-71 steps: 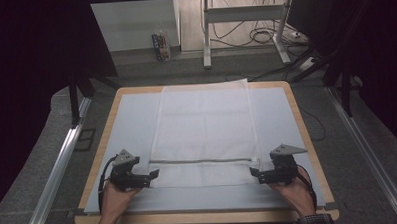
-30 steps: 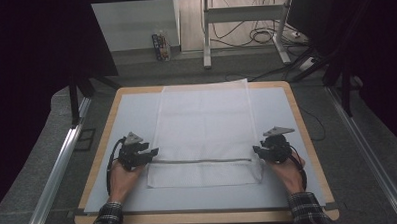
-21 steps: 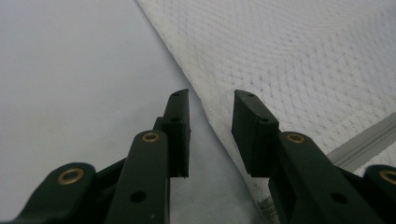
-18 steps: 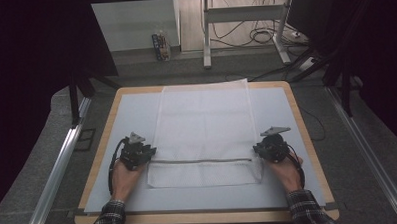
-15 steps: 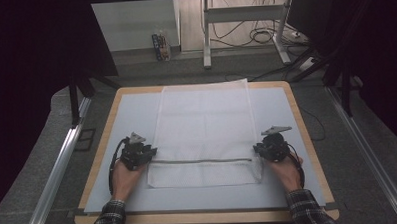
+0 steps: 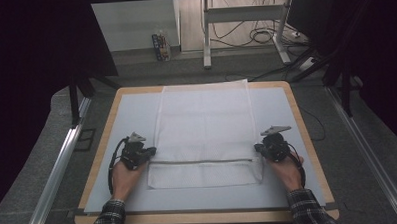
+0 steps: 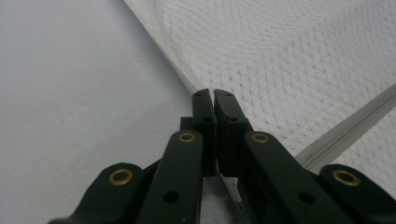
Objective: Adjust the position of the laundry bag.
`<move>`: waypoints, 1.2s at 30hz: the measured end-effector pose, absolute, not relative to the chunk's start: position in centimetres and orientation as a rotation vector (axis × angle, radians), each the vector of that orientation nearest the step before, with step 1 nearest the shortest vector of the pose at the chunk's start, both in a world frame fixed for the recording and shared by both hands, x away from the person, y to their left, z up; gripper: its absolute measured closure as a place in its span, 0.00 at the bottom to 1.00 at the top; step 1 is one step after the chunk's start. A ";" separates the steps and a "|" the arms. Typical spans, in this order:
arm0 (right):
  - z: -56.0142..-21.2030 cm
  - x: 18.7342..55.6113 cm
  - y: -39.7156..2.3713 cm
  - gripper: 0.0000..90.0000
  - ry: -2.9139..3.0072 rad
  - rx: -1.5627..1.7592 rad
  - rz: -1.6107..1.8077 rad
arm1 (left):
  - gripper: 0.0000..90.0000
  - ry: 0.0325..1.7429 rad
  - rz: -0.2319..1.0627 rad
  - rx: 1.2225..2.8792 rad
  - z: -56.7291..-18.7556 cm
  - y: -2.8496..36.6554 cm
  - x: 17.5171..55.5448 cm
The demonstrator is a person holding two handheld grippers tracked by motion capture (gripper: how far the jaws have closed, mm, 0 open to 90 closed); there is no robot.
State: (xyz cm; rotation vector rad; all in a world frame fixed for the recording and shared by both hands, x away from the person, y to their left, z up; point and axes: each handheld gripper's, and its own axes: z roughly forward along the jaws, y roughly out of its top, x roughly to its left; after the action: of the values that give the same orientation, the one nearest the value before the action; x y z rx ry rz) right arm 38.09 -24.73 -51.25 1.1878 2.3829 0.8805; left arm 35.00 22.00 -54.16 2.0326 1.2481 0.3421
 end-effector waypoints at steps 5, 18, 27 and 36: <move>-51.1 37.8 -24.9 0.98 2.409 1.148 0.884 | 0.98 1.233 0.354 2.059 -54.0 21.7 34.8; -50.8 36.5 -25.8 0.98 2.449 1.165 0.951 | 0.98 1.184 0.318 2.092 -53.6 21.7 33.3; -50.1 35.0 -25.9 0.97 2.449 1.141 0.958 | 0.98 1.152 0.303 2.111 -52.9 21.6 31.5; -49.8 33.7 -25.9 0.97 2.459 1.105 0.938 | 0.98 1.132 0.298 2.133 -52.7 21.5 30.3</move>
State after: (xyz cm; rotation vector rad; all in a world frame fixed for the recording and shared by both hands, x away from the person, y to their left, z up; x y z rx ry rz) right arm 33.74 -25.92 -49.75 1.1054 2.4595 0.9377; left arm 30.29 21.47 -52.73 2.1329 1.1319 0.2979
